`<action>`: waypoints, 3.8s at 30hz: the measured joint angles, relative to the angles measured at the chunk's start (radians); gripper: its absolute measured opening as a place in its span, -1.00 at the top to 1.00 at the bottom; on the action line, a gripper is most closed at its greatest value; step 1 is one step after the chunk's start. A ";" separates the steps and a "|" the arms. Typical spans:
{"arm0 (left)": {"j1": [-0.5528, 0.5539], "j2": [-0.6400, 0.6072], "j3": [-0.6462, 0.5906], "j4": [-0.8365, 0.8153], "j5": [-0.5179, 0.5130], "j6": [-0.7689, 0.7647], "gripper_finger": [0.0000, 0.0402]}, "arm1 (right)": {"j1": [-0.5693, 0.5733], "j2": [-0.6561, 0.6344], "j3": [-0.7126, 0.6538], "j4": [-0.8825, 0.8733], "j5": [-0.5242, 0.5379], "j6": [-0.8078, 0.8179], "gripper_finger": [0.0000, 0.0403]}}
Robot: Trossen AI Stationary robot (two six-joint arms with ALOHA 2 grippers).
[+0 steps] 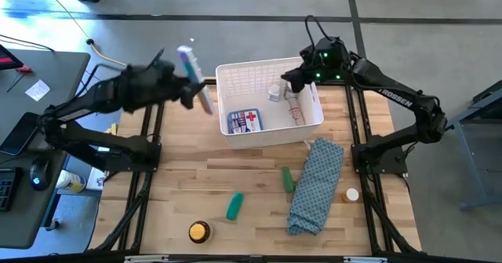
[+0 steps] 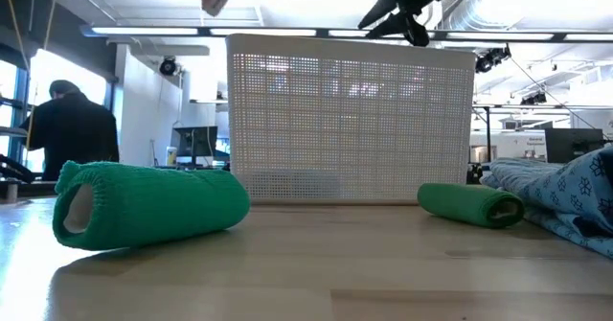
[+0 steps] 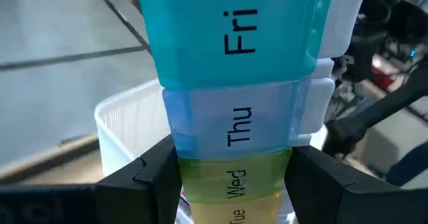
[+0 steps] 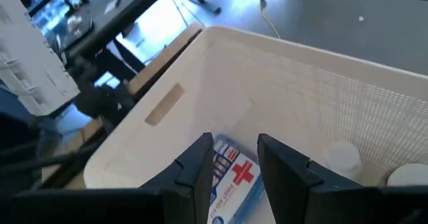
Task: Pick & place medical supplies in basket/bin
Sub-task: Put the medicine organizer into the white bin
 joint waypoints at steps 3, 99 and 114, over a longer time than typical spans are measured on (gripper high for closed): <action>0.101 0.092 0.075 0.031 0.100 0.110 -0.23 | -0.016 0.000 0.000 0.005 0.001 0.025 0.46; 0.302 0.997 0.955 -0.307 0.172 0.733 -0.36 | 0.057 0.163 0.045 -0.265 0.174 -0.239 0.55; 0.302 0.810 0.953 -0.418 0.292 0.610 0.02 | 0.072 0.492 0.251 -0.356 0.093 -0.422 0.97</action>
